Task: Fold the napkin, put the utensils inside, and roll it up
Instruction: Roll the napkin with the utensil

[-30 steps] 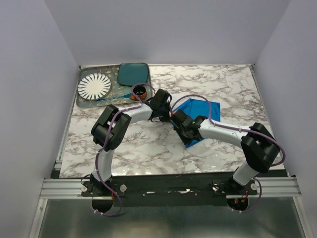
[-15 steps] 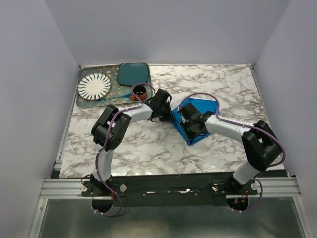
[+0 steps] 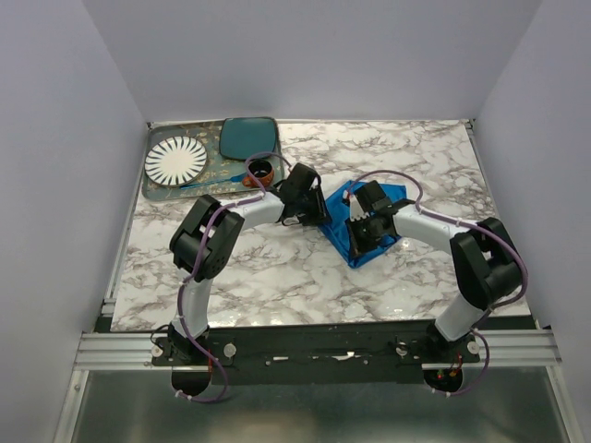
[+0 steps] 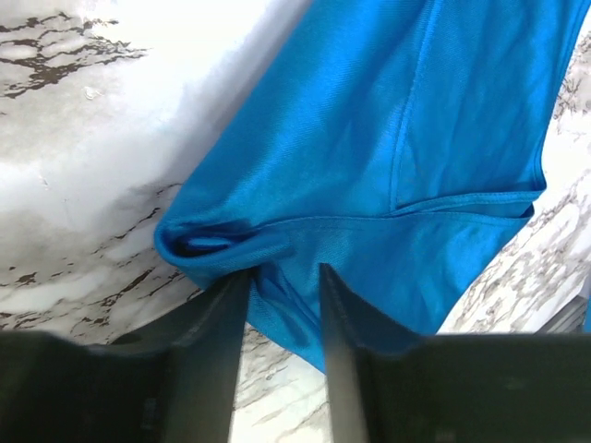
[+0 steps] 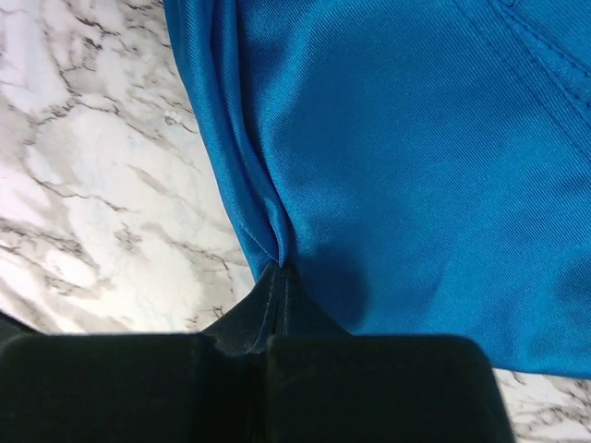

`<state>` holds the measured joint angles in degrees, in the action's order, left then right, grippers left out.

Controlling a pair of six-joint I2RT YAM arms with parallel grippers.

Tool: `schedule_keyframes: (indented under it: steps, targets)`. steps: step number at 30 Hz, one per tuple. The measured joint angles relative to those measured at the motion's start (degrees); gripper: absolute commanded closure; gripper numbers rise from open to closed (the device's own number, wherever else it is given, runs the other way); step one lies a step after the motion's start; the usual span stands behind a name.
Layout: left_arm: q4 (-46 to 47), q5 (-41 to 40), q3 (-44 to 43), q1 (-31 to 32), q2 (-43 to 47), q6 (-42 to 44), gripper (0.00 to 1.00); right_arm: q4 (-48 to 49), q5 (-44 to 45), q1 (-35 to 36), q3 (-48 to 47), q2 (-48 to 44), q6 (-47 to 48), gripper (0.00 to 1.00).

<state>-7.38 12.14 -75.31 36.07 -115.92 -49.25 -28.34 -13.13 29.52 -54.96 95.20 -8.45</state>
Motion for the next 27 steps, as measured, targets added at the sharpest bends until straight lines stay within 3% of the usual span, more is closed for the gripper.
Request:
schedule_keyframes:
  steps: [6,18,27]
  targets:
    - [-1.2,-0.09,0.37,0.0,2.16,2.38,0.51,0.55,-5.64,-2.78,-0.55,1.77,0.37,0.99]
    - [-0.13,4.92,9.84,0.33,12.98,4.92,0.77,0.63,-11.61,-5.64,-1.09,3.72,0.55,0.99]
    - [2.32,8.35,11.65,1.57,12.44,3.58,0.8,0.42,-12.61,-5.92,-1.92,4.68,0.55,0.99]
